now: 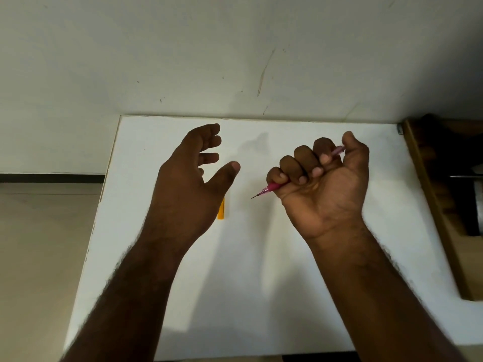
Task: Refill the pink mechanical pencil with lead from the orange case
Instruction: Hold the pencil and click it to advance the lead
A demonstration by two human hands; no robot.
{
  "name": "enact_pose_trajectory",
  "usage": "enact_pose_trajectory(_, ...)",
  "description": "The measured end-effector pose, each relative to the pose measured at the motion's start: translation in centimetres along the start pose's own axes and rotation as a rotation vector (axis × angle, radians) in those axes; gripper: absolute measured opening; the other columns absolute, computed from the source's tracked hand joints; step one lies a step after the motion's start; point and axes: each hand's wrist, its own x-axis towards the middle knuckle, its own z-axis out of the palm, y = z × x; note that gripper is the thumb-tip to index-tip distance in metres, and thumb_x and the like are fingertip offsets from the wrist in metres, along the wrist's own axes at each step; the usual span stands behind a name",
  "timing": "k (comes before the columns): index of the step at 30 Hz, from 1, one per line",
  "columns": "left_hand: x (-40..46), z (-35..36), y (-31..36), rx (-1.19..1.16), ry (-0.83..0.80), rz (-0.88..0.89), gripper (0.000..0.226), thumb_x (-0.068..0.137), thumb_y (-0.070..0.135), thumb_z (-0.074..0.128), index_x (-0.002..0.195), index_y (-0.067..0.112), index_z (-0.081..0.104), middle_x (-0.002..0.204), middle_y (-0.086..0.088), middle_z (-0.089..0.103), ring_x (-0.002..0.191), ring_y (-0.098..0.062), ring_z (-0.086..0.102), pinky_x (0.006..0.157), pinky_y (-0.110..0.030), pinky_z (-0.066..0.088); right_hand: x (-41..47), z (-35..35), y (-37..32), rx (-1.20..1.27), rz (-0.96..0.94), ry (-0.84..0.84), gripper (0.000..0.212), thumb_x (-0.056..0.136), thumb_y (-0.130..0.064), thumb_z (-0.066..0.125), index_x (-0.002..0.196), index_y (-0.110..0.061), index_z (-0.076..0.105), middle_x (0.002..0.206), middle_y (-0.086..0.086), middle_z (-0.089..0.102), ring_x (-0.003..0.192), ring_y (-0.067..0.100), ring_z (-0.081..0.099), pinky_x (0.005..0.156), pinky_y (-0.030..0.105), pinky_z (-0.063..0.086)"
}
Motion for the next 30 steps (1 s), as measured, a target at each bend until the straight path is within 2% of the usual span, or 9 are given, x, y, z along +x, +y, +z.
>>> enact_pose_trajectory(3, 0.2, -0.6, -0.7, 0.138, -0.061, 0.026, 0.065, 0.084, 0.032, 0.077, 0.142, 0.035, 0.047, 0.136, 0.02, 0.056, 0.112, 0.0, 0.06, 0.097, -0.03, 0.049, 0.0, -0.2, -0.2, 0.09, 0.015, -0.011, 0.049, 0.095, -0.055, 0.04, 0.064, -0.018, 0.039, 0.055, -0.003, 0.029, 0.052, 0.017, 0.024, 0.057, 0.029, 0.032)
enact_pose_trajectory(6, 0.4, -0.8, -1.0, 0.157, -0.082, 0.012, 0.073, 0.078, 0.03, 0.083, 0.141, 0.034, 0.048, 0.137, 0.017, 0.055, 0.114, -0.004, 0.059, 0.099, -0.037, 0.049, 0.1, -0.4, -0.5, 0.16, 0.004, -0.015, 0.046, 0.097, -0.051, 0.039, 0.064, -0.018, 0.038, 0.054, -0.003, 0.029, 0.051, 0.017, 0.024, 0.057, 0.028, 0.033)
enact_pose_trajectory(13, 0.4, -0.3, -1.2, 0.139, -0.099, 0.02, 0.081, 0.07, 0.032, 0.088, 0.141, 0.035, 0.049, 0.137, 0.018, 0.055, 0.113, -0.004, 0.059, 0.092, -0.027, 0.045, 0.0, -0.6, -0.5, 0.209, 0.007, -0.032, 0.044, 0.095, -0.051, 0.04, 0.066, -0.018, 0.039, 0.055, -0.003, 0.029, 0.051, 0.016, 0.024, 0.057, 0.029, 0.032)
enact_pose_trajectory(30, 0.1, 0.6, -0.7, 0.121, -0.086, 0.07, 0.083, 0.067, 0.035, 0.089, 0.141, 0.035, 0.05, 0.138, 0.018, 0.056, 0.111, -0.004, 0.06, 0.092, -0.028, 0.046, 0.1, -0.6, -0.7, 0.191, -0.01, -0.024, 0.042, 0.095, -0.046, 0.037, 0.063, -0.018, 0.038, 0.054, -0.003, 0.028, 0.051, 0.016, 0.021, 0.059, 0.03, 0.028)
